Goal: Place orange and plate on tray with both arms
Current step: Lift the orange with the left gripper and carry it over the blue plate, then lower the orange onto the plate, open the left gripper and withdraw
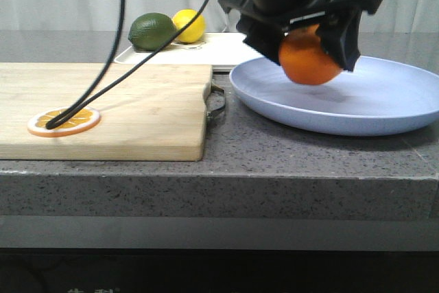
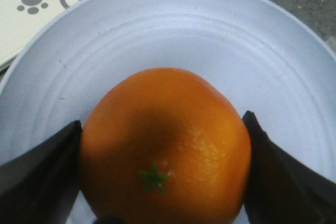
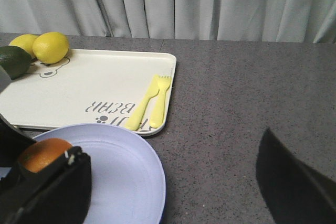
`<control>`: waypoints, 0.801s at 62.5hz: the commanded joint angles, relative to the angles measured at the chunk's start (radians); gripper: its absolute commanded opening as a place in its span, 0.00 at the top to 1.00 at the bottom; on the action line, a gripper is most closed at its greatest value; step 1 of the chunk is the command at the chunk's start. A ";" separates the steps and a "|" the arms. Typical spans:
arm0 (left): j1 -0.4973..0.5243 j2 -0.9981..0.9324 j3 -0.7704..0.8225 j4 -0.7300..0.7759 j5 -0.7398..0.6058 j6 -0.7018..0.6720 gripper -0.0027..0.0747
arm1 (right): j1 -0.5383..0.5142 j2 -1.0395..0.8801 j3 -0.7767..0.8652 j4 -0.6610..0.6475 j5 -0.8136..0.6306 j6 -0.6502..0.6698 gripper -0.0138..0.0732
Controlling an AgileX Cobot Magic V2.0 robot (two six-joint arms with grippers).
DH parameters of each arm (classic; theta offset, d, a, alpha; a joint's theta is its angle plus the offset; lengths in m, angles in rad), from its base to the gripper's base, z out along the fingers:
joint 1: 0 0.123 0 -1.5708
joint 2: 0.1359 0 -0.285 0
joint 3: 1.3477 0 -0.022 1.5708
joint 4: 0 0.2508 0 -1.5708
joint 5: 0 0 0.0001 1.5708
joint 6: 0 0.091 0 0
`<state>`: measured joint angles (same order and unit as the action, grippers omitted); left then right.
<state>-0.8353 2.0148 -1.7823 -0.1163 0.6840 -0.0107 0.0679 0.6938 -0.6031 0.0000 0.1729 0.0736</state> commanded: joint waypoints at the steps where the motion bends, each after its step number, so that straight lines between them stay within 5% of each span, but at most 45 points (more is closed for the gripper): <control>1: -0.016 -0.047 -0.033 -0.007 -0.063 0.000 0.26 | -0.004 0.002 -0.039 0.000 -0.085 0.001 0.10; 11: -0.020 -0.047 -0.033 -0.007 -0.063 0.000 0.09 | -0.004 0.002 -0.039 0.000 -0.085 0.001 0.10; 30: -0.017 -0.077 -0.094 -0.002 0.025 0.000 0.13 | -0.004 0.002 -0.039 0.000 -0.085 0.001 0.10; 38: -0.015 -0.084 -0.162 -0.002 0.112 0.000 0.34 | -0.004 0.002 -0.039 0.000 -0.085 0.001 0.10; 50: -0.015 -0.084 -0.194 0.000 0.163 0.000 0.86 | -0.004 0.002 -0.039 0.000 -0.085 0.001 0.10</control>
<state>-0.8455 1.9963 -1.9401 -0.1148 0.8646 -0.0092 0.0679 0.6938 -0.6031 0.0000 0.1729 0.0736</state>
